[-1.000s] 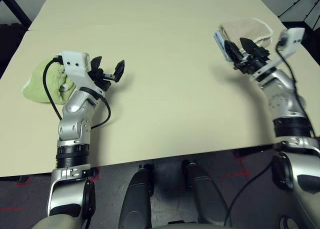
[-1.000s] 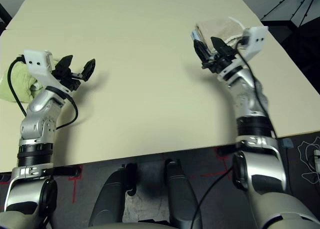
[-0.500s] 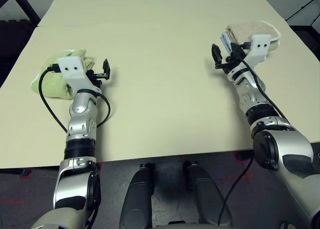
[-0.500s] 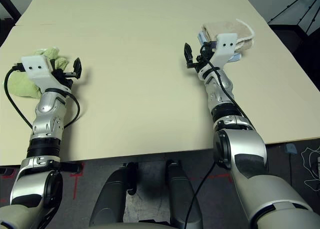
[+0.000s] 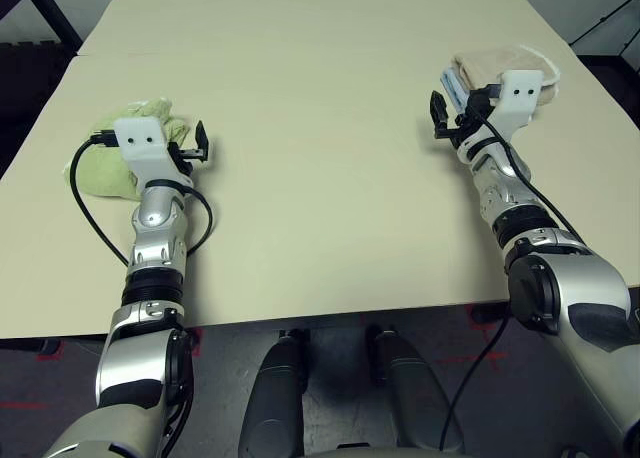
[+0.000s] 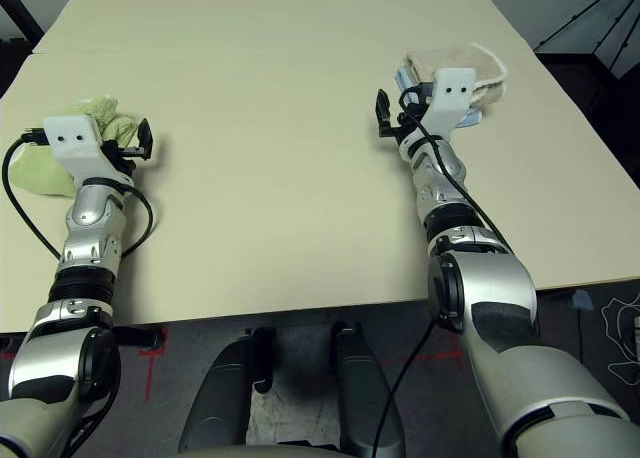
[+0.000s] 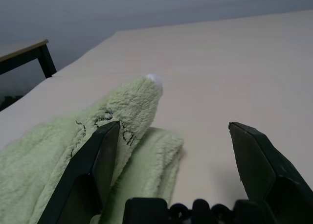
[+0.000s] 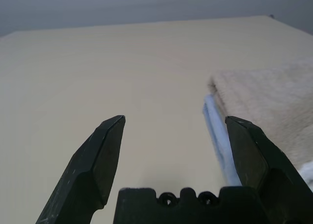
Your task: Fold the towel and set it aside.
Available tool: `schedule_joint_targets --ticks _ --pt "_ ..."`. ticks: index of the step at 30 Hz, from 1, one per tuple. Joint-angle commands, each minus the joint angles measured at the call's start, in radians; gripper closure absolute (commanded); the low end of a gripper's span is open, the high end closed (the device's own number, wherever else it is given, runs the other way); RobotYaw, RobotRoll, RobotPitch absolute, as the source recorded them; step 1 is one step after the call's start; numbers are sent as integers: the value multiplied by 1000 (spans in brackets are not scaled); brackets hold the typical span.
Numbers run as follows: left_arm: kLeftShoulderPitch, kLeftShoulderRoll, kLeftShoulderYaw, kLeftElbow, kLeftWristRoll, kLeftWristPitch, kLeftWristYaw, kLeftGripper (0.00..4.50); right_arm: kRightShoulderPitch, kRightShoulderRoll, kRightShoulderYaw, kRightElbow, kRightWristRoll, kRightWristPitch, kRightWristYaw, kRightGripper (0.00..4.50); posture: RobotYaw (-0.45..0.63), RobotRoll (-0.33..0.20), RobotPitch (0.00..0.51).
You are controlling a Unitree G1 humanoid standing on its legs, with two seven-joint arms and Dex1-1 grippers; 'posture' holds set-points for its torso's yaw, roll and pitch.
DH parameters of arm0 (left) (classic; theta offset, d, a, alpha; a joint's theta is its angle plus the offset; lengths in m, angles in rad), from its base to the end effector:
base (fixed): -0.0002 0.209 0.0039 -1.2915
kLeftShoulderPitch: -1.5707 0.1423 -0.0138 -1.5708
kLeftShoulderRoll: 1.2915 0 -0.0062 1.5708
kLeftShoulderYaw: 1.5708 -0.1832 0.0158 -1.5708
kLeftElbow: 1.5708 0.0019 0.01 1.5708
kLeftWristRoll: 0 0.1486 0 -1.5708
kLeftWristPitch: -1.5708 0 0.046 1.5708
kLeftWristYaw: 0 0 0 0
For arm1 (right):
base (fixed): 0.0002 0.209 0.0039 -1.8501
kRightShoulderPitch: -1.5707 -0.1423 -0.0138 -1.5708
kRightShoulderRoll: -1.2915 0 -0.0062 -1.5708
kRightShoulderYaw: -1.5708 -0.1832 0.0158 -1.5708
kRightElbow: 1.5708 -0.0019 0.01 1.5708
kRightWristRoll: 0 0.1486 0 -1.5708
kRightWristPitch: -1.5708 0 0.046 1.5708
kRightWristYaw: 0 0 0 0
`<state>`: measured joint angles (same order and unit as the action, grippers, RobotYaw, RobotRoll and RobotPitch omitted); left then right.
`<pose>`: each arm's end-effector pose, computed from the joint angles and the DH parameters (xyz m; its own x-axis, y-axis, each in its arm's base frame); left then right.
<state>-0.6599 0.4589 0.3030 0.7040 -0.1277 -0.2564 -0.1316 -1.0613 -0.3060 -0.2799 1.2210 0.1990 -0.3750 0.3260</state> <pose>0.3141 0.2849 0.1388 0.9371 0.1700 0.3050 -0.2171 0.9677 0.1278 0.3703 -0.2103 0.1549 0.9555 0.1092 0.2742 -0.1323 0.9889 0.0674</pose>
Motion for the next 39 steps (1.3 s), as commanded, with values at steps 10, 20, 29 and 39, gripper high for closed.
schedule_joint_targets --ticks 10,20,29,39 --pt "19 14 17 34 -21 -7 -28 0 20 -3 -19 14 -2 -14 21 45 26 0 157" --pt "18 15 19 44 -23 -1 -42 0 25 8 -17 14 -5 -16 23 45 23 0 154" --pt "4 27 20 44 -38 39 -71 0 41 12 -15 10 -7 -37 30 45 24 0 150" --pt "5 24 21 45 -49 49 -94 0 92 28 -41 29 8 -127 48 45 26 0 159"
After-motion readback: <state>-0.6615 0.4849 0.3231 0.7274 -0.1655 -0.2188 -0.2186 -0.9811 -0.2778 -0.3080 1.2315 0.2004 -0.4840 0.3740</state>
